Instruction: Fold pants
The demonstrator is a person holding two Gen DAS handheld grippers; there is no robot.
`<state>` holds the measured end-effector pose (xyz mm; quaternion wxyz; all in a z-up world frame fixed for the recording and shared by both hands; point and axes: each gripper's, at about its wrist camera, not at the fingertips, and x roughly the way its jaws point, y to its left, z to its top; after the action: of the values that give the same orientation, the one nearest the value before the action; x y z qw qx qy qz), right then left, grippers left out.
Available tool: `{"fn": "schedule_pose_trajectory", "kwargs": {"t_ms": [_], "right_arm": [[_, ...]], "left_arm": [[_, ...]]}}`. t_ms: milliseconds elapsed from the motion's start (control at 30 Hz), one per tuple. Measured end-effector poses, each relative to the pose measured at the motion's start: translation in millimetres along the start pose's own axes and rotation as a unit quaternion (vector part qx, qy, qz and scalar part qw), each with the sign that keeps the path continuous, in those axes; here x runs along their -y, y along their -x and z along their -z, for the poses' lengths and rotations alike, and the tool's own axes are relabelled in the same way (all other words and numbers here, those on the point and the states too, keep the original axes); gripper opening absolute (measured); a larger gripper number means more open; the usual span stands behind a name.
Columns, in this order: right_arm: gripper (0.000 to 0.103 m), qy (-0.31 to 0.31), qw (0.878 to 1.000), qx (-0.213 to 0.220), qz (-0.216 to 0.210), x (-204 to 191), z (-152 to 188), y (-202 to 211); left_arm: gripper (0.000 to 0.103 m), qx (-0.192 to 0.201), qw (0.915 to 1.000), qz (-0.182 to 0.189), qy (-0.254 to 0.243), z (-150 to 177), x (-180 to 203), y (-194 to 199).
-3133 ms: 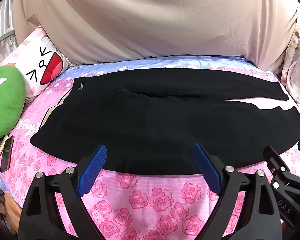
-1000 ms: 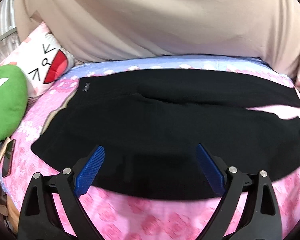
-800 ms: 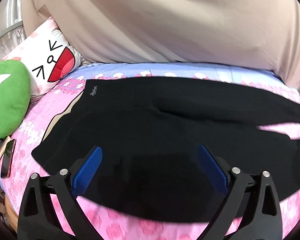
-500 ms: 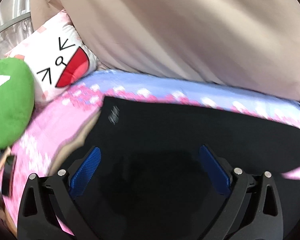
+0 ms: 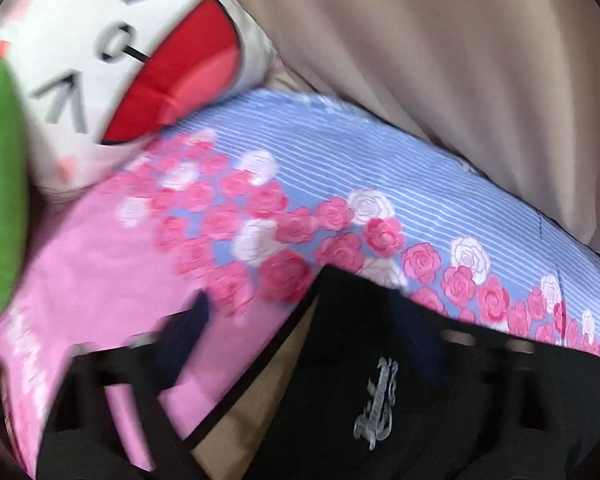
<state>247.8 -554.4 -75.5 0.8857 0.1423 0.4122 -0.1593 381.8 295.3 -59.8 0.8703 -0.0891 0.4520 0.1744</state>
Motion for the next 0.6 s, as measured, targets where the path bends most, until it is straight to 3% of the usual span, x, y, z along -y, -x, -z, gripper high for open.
{"fn": "schedule_pose_trajectory", "kwargs": {"t_ms": [33, 67, 100, 167, 267, 333, 467, 600], "right_arm": [[0.012, -0.002, 1.0, 0.001, -0.001, -0.7, 1.0, 3.0], [0.011, -0.003, 1.0, 0.004, -0.001, -0.4, 1.7, 6.1], [0.011, -0.004, 1.0, 0.006, -0.002, -1.4, 1.8, 9.9], [0.01, -0.007, 1.0, 0.013, -0.003, -2.4, 0.2, 19.7], [0.01, -0.016, 0.999, 0.036, -0.021, -5.4, -0.8, 45.6], [0.003, -0.008, 0.998, 0.053, -0.025, -6.5, 4.5, 66.5], [0.003, -0.004, 0.995, 0.085, -0.043, -1.0, 18.7, 114.0], [0.003, 0.007, 0.994, 0.1, -0.05, 18.9, 52.5, 158.2]], "left_arm": [[0.029, -0.034, 0.9977, 0.058, 0.0, -2.6, 0.7, -9.6], [0.022, -0.033, 0.9978, 0.058, 0.002, -4.0, 1.0, -8.0], [0.006, -0.022, 0.9982, 0.055, -0.003, -5.0, 3.4, -2.0], [0.004, -0.001, 0.9973, 0.064, -0.036, -4.2, 12.9, 24.7], [0.003, 0.044, 0.9939, 0.09, -0.046, 2.6, 7.2, 74.1], [0.003, 0.069, 0.9909, 0.104, -0.05, 11.3, -5.5, 112.6], [0.004, 0.088, 0.9858, 0.136, -0.044, 41.4, -39.8, 173.2], [0.004, 0.09, 0.9848, 0.14, -0.048, 87.9, -74.1, 215.2]]}}
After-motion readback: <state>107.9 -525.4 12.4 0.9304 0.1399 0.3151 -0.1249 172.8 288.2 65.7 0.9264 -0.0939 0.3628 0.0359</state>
